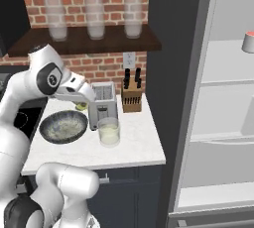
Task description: Grab a lemon wedge from the fridge and one ice cube from the ice bowl, and put them in the glass of lemonade.
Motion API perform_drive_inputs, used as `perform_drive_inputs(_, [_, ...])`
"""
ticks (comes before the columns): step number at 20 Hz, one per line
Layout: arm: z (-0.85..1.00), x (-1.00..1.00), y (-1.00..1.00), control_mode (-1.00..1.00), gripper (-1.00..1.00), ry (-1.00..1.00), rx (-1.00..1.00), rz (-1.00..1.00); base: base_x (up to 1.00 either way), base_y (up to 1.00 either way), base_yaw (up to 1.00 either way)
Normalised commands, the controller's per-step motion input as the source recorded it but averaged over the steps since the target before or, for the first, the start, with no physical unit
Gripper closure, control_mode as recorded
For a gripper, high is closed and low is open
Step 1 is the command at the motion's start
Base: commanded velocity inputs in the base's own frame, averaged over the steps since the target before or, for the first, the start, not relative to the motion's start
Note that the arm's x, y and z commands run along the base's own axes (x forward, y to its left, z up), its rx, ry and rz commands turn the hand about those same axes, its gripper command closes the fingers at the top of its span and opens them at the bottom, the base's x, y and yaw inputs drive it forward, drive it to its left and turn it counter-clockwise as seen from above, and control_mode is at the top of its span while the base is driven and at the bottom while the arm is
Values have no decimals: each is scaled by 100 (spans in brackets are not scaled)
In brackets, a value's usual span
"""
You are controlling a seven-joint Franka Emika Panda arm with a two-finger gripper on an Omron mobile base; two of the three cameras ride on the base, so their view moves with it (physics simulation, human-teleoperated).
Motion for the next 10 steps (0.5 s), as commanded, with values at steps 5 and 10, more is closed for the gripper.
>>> perform_drive_inputs(5, [-42,19,-41,-100,100,6,17,-8,0,0,0])
perform_drive_inputs(10, [-28,15,-30,-100,100,9,16,0,0,0,0])
